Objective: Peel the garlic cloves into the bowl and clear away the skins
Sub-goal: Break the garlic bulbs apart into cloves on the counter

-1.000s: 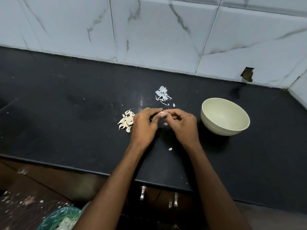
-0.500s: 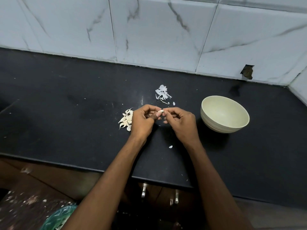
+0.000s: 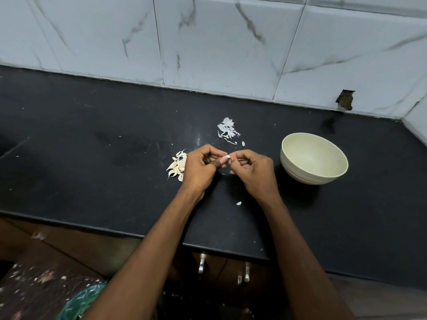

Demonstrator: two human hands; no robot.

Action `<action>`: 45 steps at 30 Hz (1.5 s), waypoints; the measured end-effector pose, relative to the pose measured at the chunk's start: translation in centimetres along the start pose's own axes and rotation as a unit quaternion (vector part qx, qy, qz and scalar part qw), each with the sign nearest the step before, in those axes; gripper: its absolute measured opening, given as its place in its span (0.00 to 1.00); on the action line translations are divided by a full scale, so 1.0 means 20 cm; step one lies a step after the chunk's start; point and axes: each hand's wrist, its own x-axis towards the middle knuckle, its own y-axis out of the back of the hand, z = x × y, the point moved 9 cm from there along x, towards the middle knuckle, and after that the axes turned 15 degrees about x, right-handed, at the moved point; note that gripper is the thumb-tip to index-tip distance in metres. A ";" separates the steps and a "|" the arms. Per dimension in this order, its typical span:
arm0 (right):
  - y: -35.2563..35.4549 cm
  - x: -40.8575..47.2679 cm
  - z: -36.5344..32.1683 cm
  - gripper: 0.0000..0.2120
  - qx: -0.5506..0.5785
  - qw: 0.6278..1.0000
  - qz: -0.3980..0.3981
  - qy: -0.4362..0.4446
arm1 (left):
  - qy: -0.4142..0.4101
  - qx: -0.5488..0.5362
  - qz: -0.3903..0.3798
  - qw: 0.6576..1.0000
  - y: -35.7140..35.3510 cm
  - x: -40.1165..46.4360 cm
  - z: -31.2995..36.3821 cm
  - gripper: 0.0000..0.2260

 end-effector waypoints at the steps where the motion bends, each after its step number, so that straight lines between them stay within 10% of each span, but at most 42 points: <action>1: 0.00 0.00 0.00 0.05 0.000 1.000 0.006 -0.003 | -0.001 0.004 -0.004 1.000 -0.01 0.00 0.00 0.06; 16: -0.03 0.01 0.03 0.07 0.210 0.972 0.007 -0.105 | 0.000 -0.093 -0.005 0.996 0.01 -0.01 0.00 0.06; 27: -0.02 0.01 0.02 0.05 0.199 0.976 0.029 -0.079 | -0.009 0.078 0.014 0.997 -0.02 -0.01 -0.04 0.10; 45: -0.01 0.02 0.05 0.04 0.189 0.977 0.045 -0.086 | 0.038 -0.128 -0.044 0.990 -0.05 -0.01 -0.02 0.08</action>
